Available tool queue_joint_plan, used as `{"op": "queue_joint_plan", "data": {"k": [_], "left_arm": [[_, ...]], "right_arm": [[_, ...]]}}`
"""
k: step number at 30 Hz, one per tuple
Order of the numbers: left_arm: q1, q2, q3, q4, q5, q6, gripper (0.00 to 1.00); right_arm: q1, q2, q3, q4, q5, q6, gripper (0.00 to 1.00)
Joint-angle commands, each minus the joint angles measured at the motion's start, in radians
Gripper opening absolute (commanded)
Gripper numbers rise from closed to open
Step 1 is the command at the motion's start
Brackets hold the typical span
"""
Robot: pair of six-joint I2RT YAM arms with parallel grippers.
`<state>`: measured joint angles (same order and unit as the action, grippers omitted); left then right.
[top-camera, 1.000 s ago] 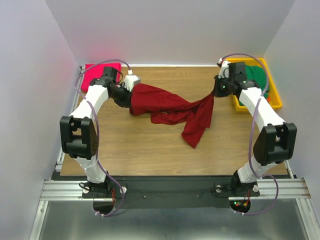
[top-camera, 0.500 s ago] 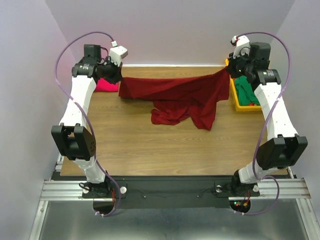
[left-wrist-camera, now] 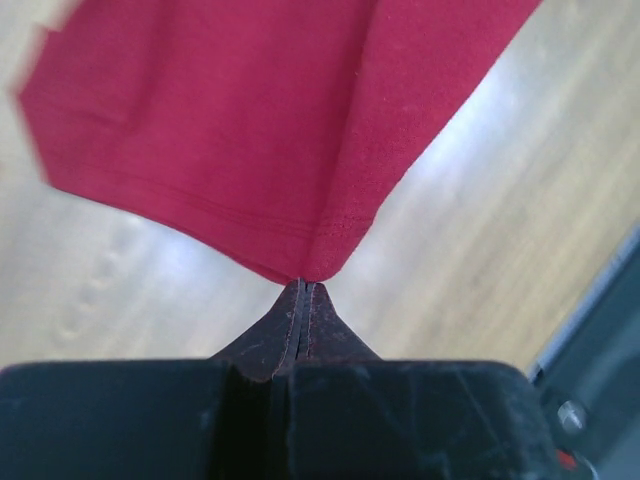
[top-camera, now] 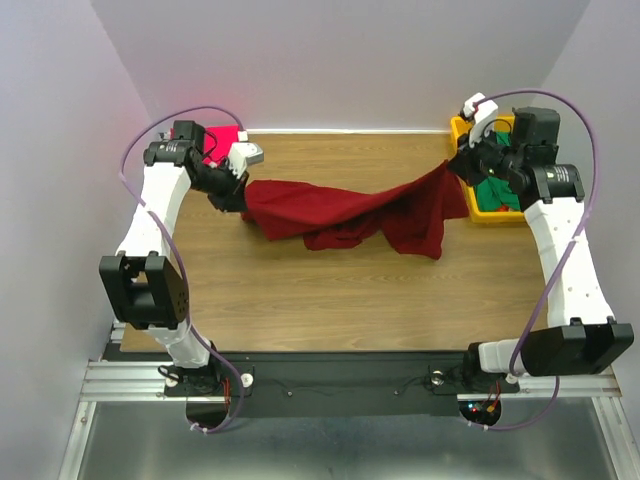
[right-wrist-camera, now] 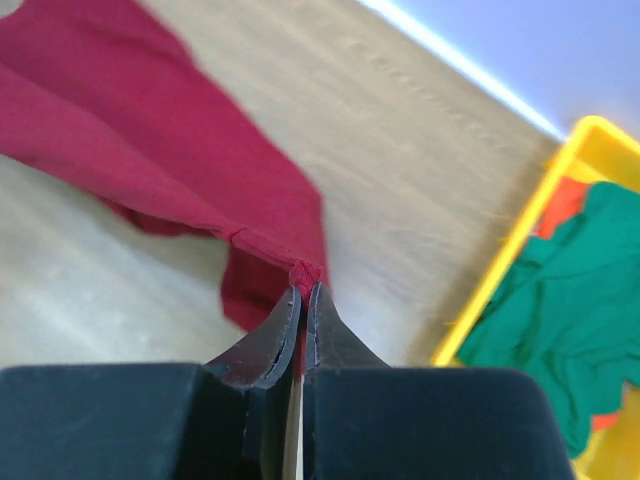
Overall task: Fold and stack the t-shirts
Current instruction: Flatten the tshirt out
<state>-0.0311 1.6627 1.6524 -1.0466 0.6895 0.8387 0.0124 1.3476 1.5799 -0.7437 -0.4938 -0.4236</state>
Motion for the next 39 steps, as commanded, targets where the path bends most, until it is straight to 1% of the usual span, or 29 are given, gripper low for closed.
{"op": "queue_joint_plan", "data": {"k": [1,2,5,7,8,11,12,14,17,20,23,25,28,32,33,34,35,36,37,39], "left_arm": [[0.016,-0.092,-0.037,-0.069,0.045,0.073,0.00],[0.016,-0.078,-0.037,-0.069,0.045,0.073,0.00],[0.023,-0.005,-0.005,-0.043,0.038,0.002,0.00],[0.051,0.023,0.016,0.038,0.019,-0.067,0.00],[0.056,0.047,0.033,0.096,-0.007,-0.126,0.00],[0.056,0.091,0.061,0.175,-0.042,-0.240,0.00],[0.056,0.130,0.085,0.195,-0.050,-0.256,0.00],[0.056,0.188,0.099,0.200,-0.047,-0.282,0.00],[0.056,0.232,0.080,0.246,-0.059,-0.305,0.00],[0.056,0.311,0.078,0.267,-0.067,-0.319,0.00],[0.056,0.357,0.073,0.295,-0.073,-0.339,0.00],[0.056,0.377,0.072,0.304,-0.082,-0.343,0.00],[0.056,0.407,0.072,0.324,-0.103,-0.360,0.00],[0.056,0.440,0.092,0.341,-0.120,-0.397,0.00],[0.056,0.453,0.101,0.339,-0.120,-0.401,0.00],[0.056,0.457,0.104,0.341,-0.120,-0.403,0.00],[0.056,0.463,0.107,0.338,-0.123,-0.406,0.00],[0.056,0.466,0.110,0.336,-0.130,-0.408,0.00],[0.056,0.468,0.116,0.333,-0.131,-0.408,0.00],[0.056,0.468,0.118,0.333,-0.136,-0.406,0.00]], "right_arm": [[-0.006,-0.015,-0.033,-0.094,-0.121,-0.093,0.01],[-0.005,0.001,-0.034,-0.091,-0.121,-0.105,0.01],[-0.002,0.062,-0.034,-0.071,-0.108,-0.130,0.01],[-0.002,0.128,0.000,-0.056,-0.092,-0.130,0.01],[-0.002,0.162,0.015,-0.039,-0.080,-0.123,0.01],[-0.002,0.206,0.092,-0.019,-0.063,-0.109,0.01],[-0.002,0.223,0.110,-0.014,-0.054,-0.106,0.01],[0.000,0.255,0.143,-0.011,-0.060,-0.098,0.00],[0.036,0.285,0.131,-0.011,-0.061,-0.104,0.01],[0.079,0.317,0.071,0.003,-0.052,-0.107,0.00],[0.127,0.358,0.016,0.030,-0.039,-0.089,0.01],[0.152,0.373,0.008,0.052,-0.032,-0.084,0.00],[0.192,0.422,0.023,0.081,-0.022,-0.080,0.01],[0.212,0.515,0.121,0.104,-0.011,-0.047,0.01],[0.213,0.539,0.143,0.110,-0.005,-0.040,0.03],[0.215,0.573,0.166,0.109,-0.006,-0.029,0.12],[0.213,0.585,0.205,0.106,-0.003,0.012,0.38],[0.215,0.587,0.213,0.103,0.033,0.031,0.48],[0.212,0.585,0.216,0.099,0.046,0.039,0.56],[0.183,0.542,0.169,0.084,0.054,0.036,0.65]]}}
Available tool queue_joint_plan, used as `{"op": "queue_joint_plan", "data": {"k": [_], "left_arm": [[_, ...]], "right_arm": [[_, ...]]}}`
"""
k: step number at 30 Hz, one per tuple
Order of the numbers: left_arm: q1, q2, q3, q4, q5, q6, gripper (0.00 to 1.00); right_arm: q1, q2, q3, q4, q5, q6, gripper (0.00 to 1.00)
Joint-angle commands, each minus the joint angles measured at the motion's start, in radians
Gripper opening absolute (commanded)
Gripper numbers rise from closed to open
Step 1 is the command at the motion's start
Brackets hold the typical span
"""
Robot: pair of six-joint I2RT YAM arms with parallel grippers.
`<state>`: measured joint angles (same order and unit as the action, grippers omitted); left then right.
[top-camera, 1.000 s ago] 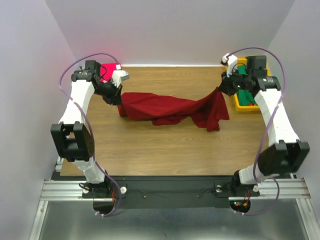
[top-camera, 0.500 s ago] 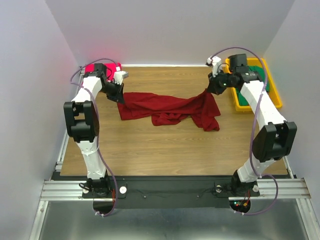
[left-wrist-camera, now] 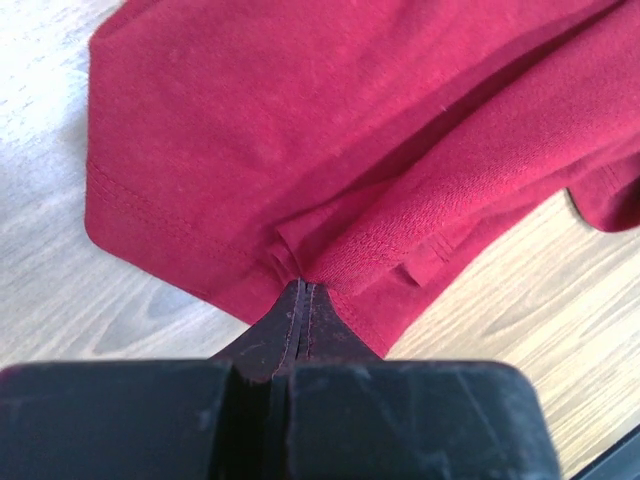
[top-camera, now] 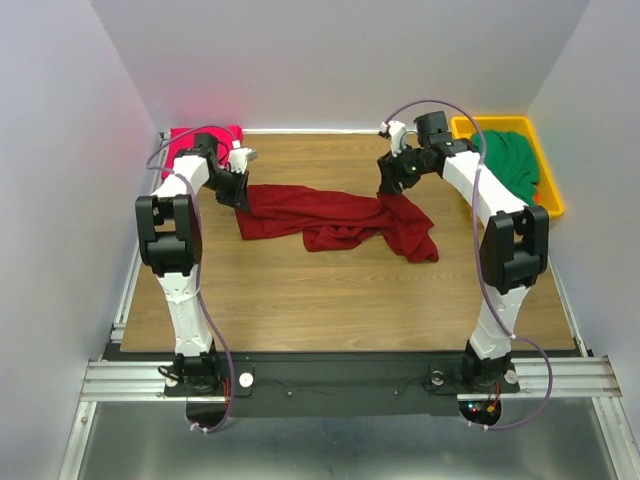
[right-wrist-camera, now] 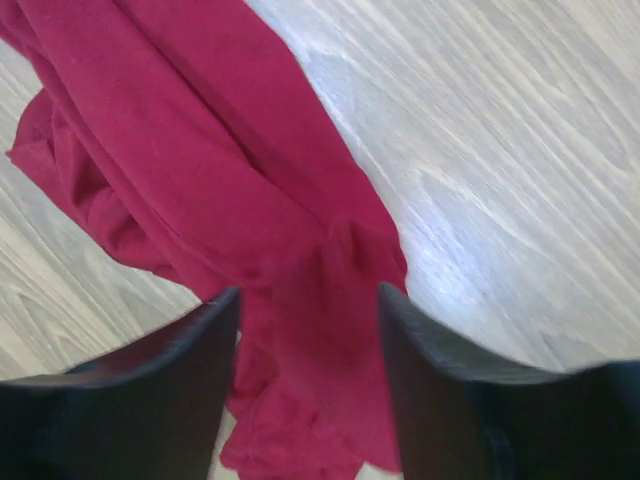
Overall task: Fold and stack the t-shirts
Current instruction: Flatten the tshirt out
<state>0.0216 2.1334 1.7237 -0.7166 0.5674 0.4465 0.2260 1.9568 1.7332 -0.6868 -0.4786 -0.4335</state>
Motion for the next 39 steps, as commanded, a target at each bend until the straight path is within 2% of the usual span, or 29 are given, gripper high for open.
{"op": "queue_joint_plan", "data": {"k": [1,2,4,5,6,9,11,17,20,24,29,35,39], "left_arm": [[0.003,-0.001,0.045,0.003,-0.017,-0.012,0.00],[0.003,-0.003,0.047,0.005,-0.018,-0.012,0.00],[0.003,0.002,0.043,0.003,-0.031,-0.011,0.00],[0.003,0.002,0.042,0.006,-0.031,-0.011,0.00],[0.003,0.003,0.039,0.008,-0.031,-0.009,0.00],[0.003,0.010,0.037,0.006,-0.023,-0.012,0.00],[0.003,0.014,0.040,0.002,-0.020,-0.011,0.00],[0.003,0.023,0.054,-0.015,-0.041,0.003,0.00],[0.003,0.020,0.047,-0.017,-0.047,0.011,0.00],[0.004,0.023,0.042,-0.018,-0.050,0.011,0.00],[0.005,0.022,0.036,-0.012,-0.050,0.008,0.00],[0.003,0.031,0.043,-0.012,-0.050,0.004,0.00],[0.005,0.037,0.043,-0.010,-0.052,0.001,0.00]], "right_arm": [[-0.046,-0.090,-0.007,0.021,0.029,0.039,0.65],[-0.062,-0.110,-0.030,0.014,0.025,0.033,0.65],[-0.112,-0.198,-0.105,-0.034,0.015,0.001,0.57],[-0.119,-0.199,-0.133,-0.048,0.008,-0.011,0.52],[-0.120,-0.254,-0.159,-0.057,-0.005,-0.025,0.42],[-0.120,-0.330,-0.286,-0.083,-0.037,-0.074,0.31],[-0.119,-0.338,-0.313,-0.112,-0.035,-0.105,0.28],[-0.117,-0.289,-0.370,-0.117,-0.012,-0.148,0.31],[-0.113,-0.234,-0.370,-0.103,0.004,-0.146,0.34],[-0.105,-0.188,-0.379,-0.060,0.034,-0.139,0.43],[-0.099,-0.147,-0.379,-0.020,0.069,-0.143,0.45],[-0.091,-0.098,-0.374,-0.022,0.063,-0.145,0.54],[-0.085,-0.068,-0.362,0.000,0.071,-0.137,0.55]]}}
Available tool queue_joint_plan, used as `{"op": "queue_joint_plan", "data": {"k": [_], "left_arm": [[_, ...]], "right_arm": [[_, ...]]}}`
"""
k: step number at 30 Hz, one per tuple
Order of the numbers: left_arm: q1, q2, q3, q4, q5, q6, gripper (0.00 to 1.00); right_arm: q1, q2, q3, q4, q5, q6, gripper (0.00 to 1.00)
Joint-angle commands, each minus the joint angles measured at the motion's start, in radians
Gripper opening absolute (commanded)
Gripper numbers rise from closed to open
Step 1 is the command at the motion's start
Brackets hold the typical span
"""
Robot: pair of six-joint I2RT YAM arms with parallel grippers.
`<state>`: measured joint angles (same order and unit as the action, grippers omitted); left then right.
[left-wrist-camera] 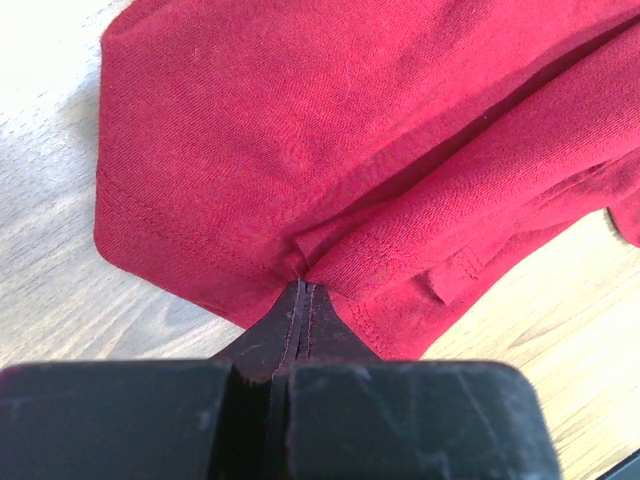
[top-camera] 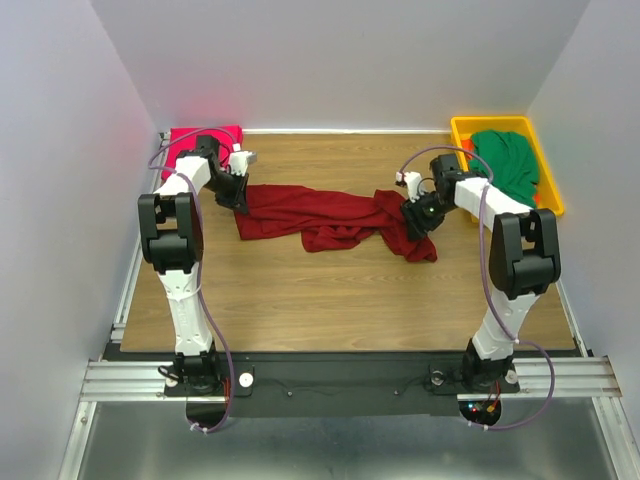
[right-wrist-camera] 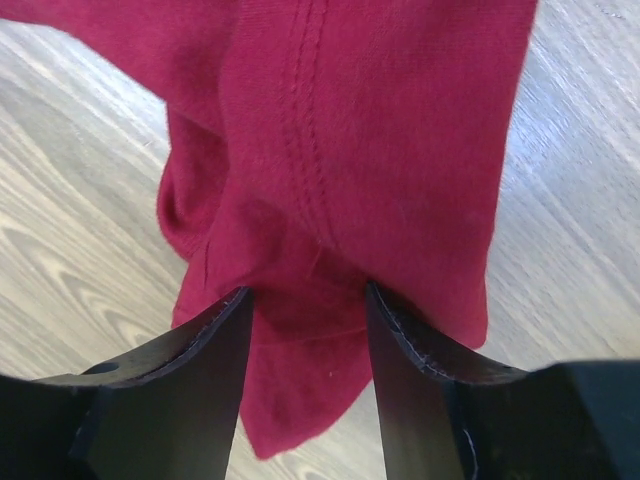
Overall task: Fold and stack the t-shirts
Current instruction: Flatten the tshirt out
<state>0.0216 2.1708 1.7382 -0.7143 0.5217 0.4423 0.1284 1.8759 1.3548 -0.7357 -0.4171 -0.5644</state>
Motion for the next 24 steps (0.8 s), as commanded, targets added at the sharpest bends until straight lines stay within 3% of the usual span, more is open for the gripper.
{"op": "queue_joint_plan", "data": {"k": [1,8,24], "left_arm": [[0.003,0.001,0.030,-0.013,-0.008,0.004,0.00],[0.003,0.006,0.035,-0.014,-0.008,0.004,0.00],[0.003,0.024,0.061,-0.024,-0.014,0.010,0.00]], "right_arm": [[0.013,0.023,0.018,0.055,0.018,-0.005,0.55],[0.013,0.037,0.041,0.087,0.046,0.009,0.53],[0.011,0.058,0.098,0.087,0.084,-0.002,0.33]]}}
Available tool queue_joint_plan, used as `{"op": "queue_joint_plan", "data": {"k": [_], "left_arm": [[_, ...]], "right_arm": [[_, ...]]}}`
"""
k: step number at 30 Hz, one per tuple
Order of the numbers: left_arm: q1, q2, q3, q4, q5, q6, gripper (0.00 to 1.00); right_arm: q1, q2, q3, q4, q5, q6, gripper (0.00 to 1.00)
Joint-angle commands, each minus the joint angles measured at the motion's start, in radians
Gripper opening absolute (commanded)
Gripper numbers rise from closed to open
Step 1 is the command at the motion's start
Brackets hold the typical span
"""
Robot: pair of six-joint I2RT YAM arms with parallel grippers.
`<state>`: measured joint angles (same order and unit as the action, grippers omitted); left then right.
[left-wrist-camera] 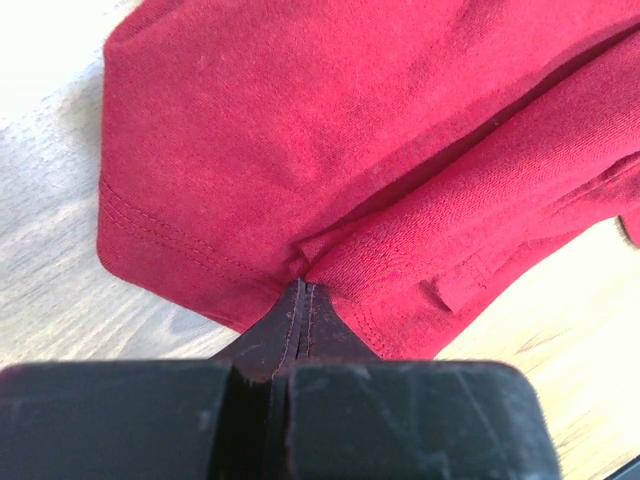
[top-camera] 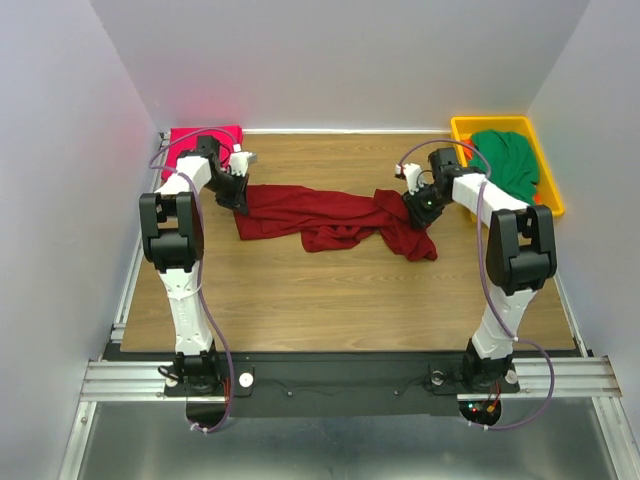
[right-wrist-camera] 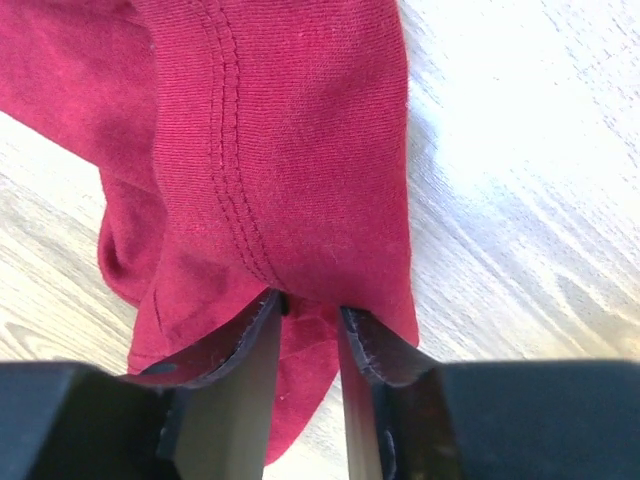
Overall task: Fold and stack the t-shirts
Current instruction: Flatten the tshirt out
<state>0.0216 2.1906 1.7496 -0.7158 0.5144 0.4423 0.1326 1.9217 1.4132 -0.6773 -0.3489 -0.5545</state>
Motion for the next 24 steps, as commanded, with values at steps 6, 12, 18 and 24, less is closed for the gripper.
{"op": "queue_joint_plan", "data": {"k": [6,12,18,24], "left_arm": [[0.003,0.012,0.067,-0.030,-0.008,0.013,0.00],[0.003,0.015,0.065,-0.030,-0.010,0.015,0.00],[0.003,0.023,0.082,-0.039,-0.016,0.016,0.00],[0.005,0.034,0.097,-0.045,-0.019,0.018,0.00]], "right_arm": [[0.007,0.011,0.020,0.022,-0.010,-0.012,0.35],[0.007,0.008,-0.005,0.005,-0.068,-0.004,0.47],[0.007,0.033,0.004,0.002,-0.041,-0.018,0.42],[0.007,0.046,0.033,0.002,0.017,-0.035,0.26]]}}
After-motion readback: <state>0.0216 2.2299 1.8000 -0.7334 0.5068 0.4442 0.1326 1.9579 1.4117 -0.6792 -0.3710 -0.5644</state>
